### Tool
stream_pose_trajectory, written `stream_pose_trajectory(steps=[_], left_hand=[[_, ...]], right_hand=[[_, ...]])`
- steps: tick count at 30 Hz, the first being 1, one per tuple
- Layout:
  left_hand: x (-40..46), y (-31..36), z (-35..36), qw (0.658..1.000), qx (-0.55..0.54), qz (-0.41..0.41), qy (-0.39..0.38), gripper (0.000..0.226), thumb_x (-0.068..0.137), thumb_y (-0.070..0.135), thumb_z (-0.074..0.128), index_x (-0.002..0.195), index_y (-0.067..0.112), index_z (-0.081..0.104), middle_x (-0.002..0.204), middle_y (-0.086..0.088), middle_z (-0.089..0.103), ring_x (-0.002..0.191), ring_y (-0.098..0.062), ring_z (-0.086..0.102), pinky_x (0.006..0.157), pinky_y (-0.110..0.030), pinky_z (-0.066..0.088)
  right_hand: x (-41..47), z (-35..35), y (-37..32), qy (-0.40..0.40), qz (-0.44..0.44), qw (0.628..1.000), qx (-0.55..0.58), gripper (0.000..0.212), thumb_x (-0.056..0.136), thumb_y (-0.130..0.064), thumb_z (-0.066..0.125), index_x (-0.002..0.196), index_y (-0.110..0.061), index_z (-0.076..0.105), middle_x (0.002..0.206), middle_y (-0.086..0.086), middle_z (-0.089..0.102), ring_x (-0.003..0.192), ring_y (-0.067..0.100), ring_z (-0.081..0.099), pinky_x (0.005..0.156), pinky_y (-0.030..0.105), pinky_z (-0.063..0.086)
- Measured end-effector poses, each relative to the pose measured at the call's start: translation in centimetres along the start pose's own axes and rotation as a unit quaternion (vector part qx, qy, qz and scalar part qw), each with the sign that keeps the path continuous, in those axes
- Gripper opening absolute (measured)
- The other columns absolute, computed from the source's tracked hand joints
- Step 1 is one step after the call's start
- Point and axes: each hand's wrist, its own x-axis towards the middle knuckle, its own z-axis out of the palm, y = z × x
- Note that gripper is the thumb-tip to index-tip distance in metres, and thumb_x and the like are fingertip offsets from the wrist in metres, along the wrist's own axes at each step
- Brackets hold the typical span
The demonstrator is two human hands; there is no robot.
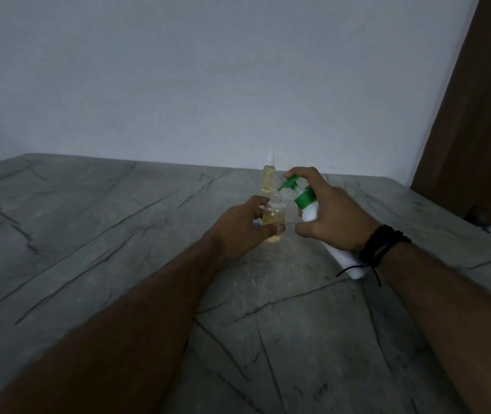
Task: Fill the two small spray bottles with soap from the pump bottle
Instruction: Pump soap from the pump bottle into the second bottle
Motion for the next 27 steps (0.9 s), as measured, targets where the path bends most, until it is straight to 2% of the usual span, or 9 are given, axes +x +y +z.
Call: stream_pose_trajectory(steps=[4, 7, 11, 15, 20, 25, 27], left_hand=[[-0.21, 0.07, -0.05, 1.0, -0.001, 0.008, 0.006, 0.069, 0.079, 0.053, 0.068, 0.137, 0.026, 0.041, 0.13, -0.001, 0.058, 0.107, -0.013, 0.056, 0.079, -0.02, 0.039], [-0.13, 0.1, -0.07, 1.0, 0.004, 0.007, 0.002, 0.069, 0.08, 0.051, 0.068, 0.137, 0.025, 0.04, 0.131, -0.002, 0.057, 0.109, -0.014, 0.056, 0.082, -0.022, 0.04], [-0.17, 0.07, -0.08, 1.0, 0.002, 0.005, -0.005, 0.069, 0.081, 0.051, 0.067, 0.138, 0.024, 0.039, 0.132, -0.002, 0.056, 0.11, -0.014, 0.055, 0.081, -0.022, 0.039], [-0.18, 0.11, -0.05, 1.0, -0.004, 0.006, 0.0, 0.067, 0.08, 0.051, 0.068, 0.136, 0.025, 0.041, 0.13, -0.001, 0.057, 0.107, -0.012, 0.056, 0.081, -0.021, 0.04], [-0.06, -0.17, -0.09, 1.0, -0.01, 0.011, -0.005, 0.064, 0.08, 0.051, 0.069, 0.133, 0.027, 0.043, 0.129, 0.001, 0.058, 0.099, -0.005, 0.051, 0.07, -0.01, 0.034], [0.17, -0.35, 0.06, 1.0, -0.005, 0.009, -0.006, 0.067, 0.079, 0.053, 0.068, 0.135, 0.026, 0.041, 0.13, 0.0, 0.057, 0.1, -0.007, 0.051, 0.074, -0.018, 0.036], [0.2, -0.39, 0.09, 1.0, -0.002, 0.01, -0.003, 0.067, 0.079, 0.052, 0.068, 0.135, 0.026, 0.041, 0.13, 0.0, 0.057, 0.099, -0.006, 0.051, 0.071, -0.015, 0.036]], right_hand=[[0.04, 0.02, -0.05, -0.003, -0.004, 1.0, -0.002, 0.075, 0.069, -0.004, 0.075, 0.131, -0.032, 0.042, 0.079, -0.007, 0.063, 0.066, 0.011, 0.062, 0.061, 0.026, 0.05], [-0.01, 0.0, -0.19, -0.002, 0.0, 1.0, -0.001, 0.074, 0.07, -0.004, 0.076, 0.13, -0.031, 0.043, 0.079, -0.007, 0.063, 0.066, 0.012, 0.062, 0.061, 0.027, 0.05], [-0.11, 0.03, -0.25, -0.003, -0.002, 1.0, -0.002, 0.078, 0.071, -0.005, 0.075, 0.135, -0.032, 0.041, 0.078, -0.003, 0.064, 0.066, 0.015, 0.062, 0.062, 0.027, 0.05], [0.02, -0.06, -0.16, -0.005, -0.003, 1.0, -0.001, 0.072, 0.07, -0.006, 0.076, 0.13, -0.031, 0.043, 0.078, -0.007, 0.063, 0.065, 0.01, 0.062, 0.06, 0.024, 0.049], [0.09, -0.05, -0.16, -0.001, -0.005, 1.0, -0.002, 0.076, 0.071, -0.005, 0.076, 0.134, -0.031, 0.042, 0.078, -0.009, 0.063, 0.064, 0.006, 0.061, 0.057, 0.013, 0.046], [0.08, -0.05, -0.17, -0.002, -0.008, 1.0, -0.005, 0.074, 0.07, -0.004, 0.076, 0.131, -0.029, 0.043, 0.078, -0.007, 0.063, 0.065, 0.01, 0.061, 0.058, 0.02, 0.048], [0.09, 0.0, -0.21, -0.001, -0.008, 1.0, -0.005, 0.074, 0.07, -0.004, 0.076, 0.131, -0.028, 0.043, 0.077, -0.009, 0.062, 0.065, 0.008, 0.061, 0.057, 0.017, 0.047]])
